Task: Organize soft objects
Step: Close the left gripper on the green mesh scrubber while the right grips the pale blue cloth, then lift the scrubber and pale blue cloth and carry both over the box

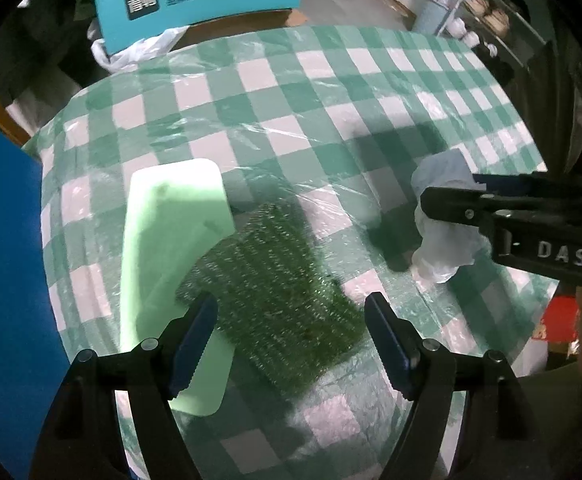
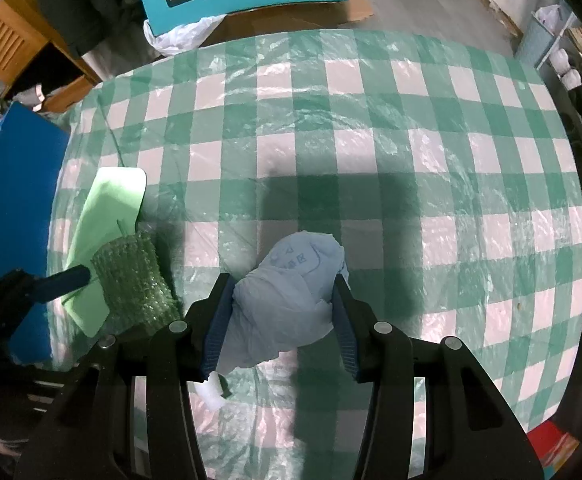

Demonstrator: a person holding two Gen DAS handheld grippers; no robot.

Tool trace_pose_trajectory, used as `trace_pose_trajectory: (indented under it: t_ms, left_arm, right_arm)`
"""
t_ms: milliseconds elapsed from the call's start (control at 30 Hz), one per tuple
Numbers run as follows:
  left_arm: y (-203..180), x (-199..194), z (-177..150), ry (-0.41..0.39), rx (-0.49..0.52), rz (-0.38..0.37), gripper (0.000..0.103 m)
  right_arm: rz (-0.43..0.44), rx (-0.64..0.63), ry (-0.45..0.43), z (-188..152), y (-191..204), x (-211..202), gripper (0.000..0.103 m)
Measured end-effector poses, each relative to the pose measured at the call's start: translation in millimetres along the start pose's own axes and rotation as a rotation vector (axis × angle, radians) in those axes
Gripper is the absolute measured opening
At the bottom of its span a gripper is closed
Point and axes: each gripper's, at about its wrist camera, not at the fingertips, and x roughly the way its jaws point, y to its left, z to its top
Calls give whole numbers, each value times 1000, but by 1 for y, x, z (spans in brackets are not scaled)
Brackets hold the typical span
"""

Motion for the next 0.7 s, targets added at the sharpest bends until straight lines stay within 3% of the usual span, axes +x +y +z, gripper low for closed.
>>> trace_pose_trajectory:
  t_ms: [167, 233, 300, 500, 700]
  left_arm:
    - [-10, 11, 0, 10, 30, 31, 76]
    - [-15, 15, 0, 18, 51, 44, 66]
    - [-17, 20, 0, 33, 62, 59, 47]
    - [-14, 22, 1, 23, 52, 43, 15]
    - [-9, 12, 2, -10, 33, 13, 10]
  right_arm:
    - [10, 11, -2, -1, -6, 0, 47]
    - [13, 13, -1, -2, -8, 1, 47]
    - [15, 15, 2, -2, -10, 1, 47]
    - [20, 11, 9, -4, -11, 4, 47]
    - [25, 3, 7, -4, -9, 3, 47]
